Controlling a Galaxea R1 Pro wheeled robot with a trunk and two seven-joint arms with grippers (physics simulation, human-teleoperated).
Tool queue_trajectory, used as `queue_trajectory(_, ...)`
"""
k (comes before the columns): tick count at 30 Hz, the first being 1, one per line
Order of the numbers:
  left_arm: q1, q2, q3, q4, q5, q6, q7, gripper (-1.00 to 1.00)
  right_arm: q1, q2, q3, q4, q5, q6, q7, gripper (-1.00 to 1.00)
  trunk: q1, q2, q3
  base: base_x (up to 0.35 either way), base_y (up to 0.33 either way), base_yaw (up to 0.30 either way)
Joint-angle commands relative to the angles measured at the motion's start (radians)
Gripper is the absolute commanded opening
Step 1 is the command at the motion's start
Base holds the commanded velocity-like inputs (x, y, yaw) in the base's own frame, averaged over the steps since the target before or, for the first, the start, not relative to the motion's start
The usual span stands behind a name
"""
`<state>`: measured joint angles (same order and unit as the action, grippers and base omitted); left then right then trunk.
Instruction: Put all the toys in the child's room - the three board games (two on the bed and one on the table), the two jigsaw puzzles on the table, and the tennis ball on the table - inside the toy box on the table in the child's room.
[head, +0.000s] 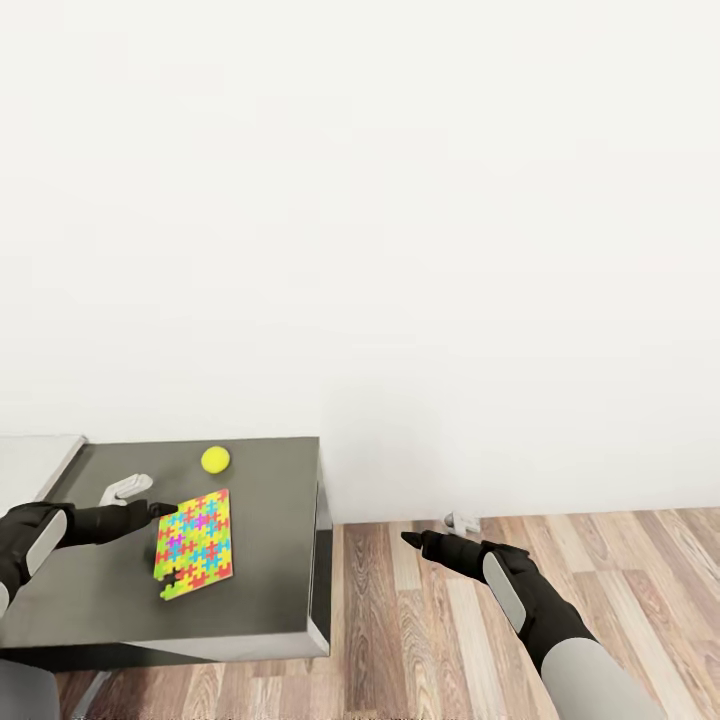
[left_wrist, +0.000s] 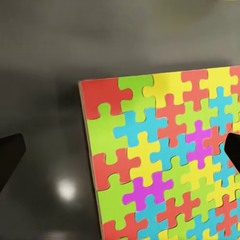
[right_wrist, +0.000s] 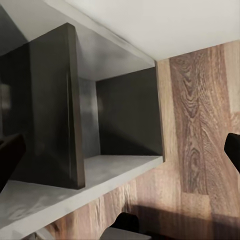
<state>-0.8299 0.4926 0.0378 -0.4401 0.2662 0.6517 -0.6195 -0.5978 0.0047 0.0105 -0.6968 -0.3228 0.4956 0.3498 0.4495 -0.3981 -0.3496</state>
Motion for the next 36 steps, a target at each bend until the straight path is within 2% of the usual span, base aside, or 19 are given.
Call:
queue_trajectory(1,-0.001,0.0,0.004,0.0,0.001,0.006,-0.002,1.0,0.0,0.0,0.0,-0.001,-0.005,0.006,-0.001,1.0,0.0,-0.002,-0.003,0.0,0.0,0.0)
queue_trajectory(13,-0.001,0.0,0.002,0.0,0.004,0.006,-0.01,1.0,0.0,0.0,0.0,-0.001,-0.005,0.006,-0.002,1.0,0.0,-0.002,-0.023,0.0,0.0,0.0)
queue_trajectory(24,-0.001,0.0,-0.006,0.0,-0.002,0.002,-0.098,1.0,0.0,0.0,0.0,-0.001,-0.005,0.006,-0.002,1.0,0.0,-0.002,-0.041,0.0,0.0,0.0)
queue_trajectory(36,0.0,0.0,-0.007,0.0,-0.002,0.002,-0.104,1.0,0.0,0.0,0.0,-0.001,-0.005,0.005,-0.002,1.0,0.0,-0.002,-0.06,0.0,0.0,0.0)
